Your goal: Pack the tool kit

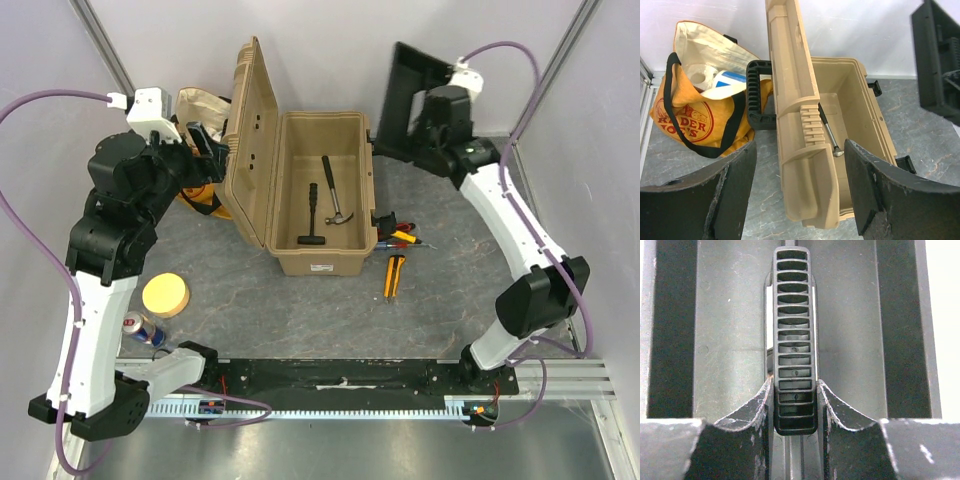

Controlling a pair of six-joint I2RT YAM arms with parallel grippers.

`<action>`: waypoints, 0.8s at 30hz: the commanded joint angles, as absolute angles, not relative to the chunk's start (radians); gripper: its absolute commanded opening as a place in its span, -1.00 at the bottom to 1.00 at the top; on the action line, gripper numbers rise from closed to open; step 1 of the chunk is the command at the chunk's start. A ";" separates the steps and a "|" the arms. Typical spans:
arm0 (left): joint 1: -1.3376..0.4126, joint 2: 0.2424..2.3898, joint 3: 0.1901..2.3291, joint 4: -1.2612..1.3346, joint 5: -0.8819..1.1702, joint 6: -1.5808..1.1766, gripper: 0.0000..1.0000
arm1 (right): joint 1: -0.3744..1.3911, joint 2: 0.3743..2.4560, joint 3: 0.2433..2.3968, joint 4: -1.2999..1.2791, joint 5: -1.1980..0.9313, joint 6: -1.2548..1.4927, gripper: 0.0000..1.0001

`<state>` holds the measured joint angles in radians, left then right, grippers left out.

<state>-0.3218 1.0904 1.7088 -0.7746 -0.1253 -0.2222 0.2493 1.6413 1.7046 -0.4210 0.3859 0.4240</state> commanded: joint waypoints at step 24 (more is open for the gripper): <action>-0.321 0.997 1.605 -0.730 -0.101 -0.287 0.52 | 0.877 1.985 1.976 -0.637 0.871 0.667 -1.00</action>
